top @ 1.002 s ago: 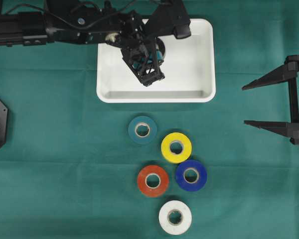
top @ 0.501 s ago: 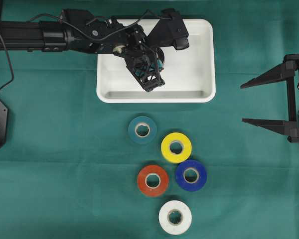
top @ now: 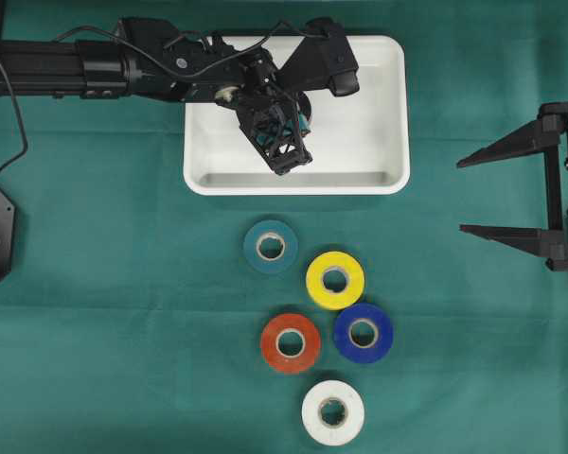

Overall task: Pick up the tape from a random location and place it into the white case.
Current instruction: 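Lower the black roll into the tray and open the left gripper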

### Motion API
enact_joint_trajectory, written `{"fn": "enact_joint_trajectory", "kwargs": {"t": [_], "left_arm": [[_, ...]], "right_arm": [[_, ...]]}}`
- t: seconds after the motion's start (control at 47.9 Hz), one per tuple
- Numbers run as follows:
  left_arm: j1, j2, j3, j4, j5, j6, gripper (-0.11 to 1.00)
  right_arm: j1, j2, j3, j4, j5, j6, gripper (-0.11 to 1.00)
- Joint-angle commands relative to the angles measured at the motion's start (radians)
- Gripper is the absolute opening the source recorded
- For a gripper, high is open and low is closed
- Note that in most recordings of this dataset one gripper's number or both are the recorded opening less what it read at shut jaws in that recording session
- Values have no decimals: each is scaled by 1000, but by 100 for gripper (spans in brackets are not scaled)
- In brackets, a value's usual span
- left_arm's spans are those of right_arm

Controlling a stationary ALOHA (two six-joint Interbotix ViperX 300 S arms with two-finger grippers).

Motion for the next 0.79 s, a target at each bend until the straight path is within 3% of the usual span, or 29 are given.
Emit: {"fn": "enact_joint_trajectory", "kwargs": {"t": [0.0,0.146,0.251,0.585,0.772], "left_arm": [[-3,-23,-9,0,-2,0,36],[-3,-25,-6,0,0,3,79],[-3,-25,-6,2,0,20,97],[-3,-40,-14,-3,23,37,95],[-9,-114,-23,-3,66,37,95]], "right_arm": [[-2,8,-23,-2,-8,-2,92],[-2,9,-21,0,-9,-2,92],[-2,9,-21,-2,-9,0,92],[-2,9,-21,-2,-6,0,92],[-2,9,-23,-3,-6,-2,92]]}}
